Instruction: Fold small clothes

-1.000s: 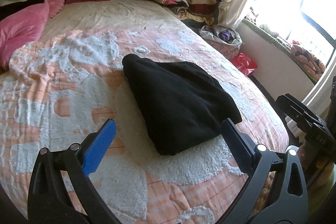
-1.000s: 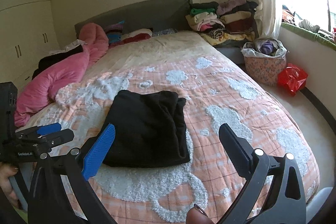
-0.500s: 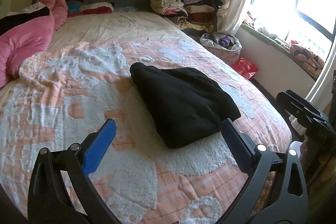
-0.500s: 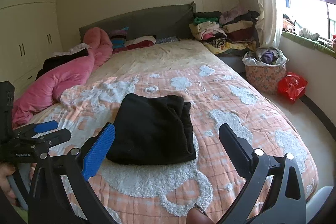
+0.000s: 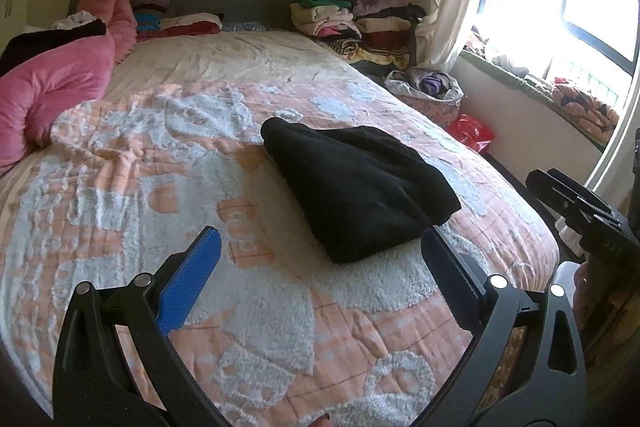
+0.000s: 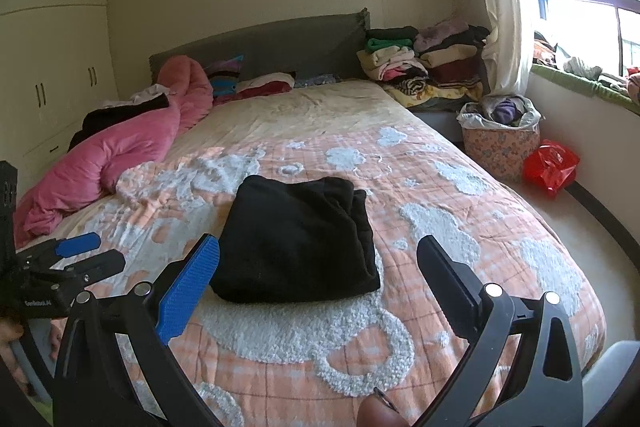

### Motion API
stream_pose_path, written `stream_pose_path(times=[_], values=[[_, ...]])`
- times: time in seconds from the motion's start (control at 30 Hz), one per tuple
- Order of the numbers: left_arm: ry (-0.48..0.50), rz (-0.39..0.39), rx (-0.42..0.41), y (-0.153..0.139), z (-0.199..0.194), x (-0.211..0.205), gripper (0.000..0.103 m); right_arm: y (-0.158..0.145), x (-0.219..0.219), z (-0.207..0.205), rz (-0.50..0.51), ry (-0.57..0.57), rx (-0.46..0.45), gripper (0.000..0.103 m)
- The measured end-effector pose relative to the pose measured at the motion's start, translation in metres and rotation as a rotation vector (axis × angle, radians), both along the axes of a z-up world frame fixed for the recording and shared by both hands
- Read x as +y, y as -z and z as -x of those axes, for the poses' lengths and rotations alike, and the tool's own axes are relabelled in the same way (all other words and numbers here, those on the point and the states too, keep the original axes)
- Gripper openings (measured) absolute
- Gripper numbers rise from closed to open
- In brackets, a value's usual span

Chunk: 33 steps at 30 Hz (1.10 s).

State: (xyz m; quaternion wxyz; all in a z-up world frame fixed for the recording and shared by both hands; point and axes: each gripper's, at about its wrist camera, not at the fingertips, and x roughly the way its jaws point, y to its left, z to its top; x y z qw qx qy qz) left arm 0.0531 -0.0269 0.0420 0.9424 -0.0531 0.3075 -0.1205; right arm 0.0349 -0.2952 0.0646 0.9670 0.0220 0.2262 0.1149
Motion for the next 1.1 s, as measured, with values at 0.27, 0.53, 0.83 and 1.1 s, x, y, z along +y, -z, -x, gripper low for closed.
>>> stream_pose_path(times=[0.27, 0.53, 0.83, 1.1], values=[[-0.005, -0.008, 0.000, 0.017, 0.015, 0.003, 0.094, 0.008, 0.003, 0.020, 0.021, 0.017, 0.000, 0.099], [-0.010, -0.004, 0.034, 0.036, 0.020, 0.005, 0.094, 0.038, 0.005, 0.038, 0.017, 0.032, 0.032, 0.099], [-0.020, -0.011, 0.062, 0.050, 0.016, 0.009, 0.094, 0.057, 0.011, 0.038, 0.061, 0.057, 0.066, 0.099], [-0.041, -0.016, 0.063, 0.058, 0.012, 0.014, 0.094, 0.077, 0.023, 0.035, 0.067, 0.050, 0.104, 0.099]])
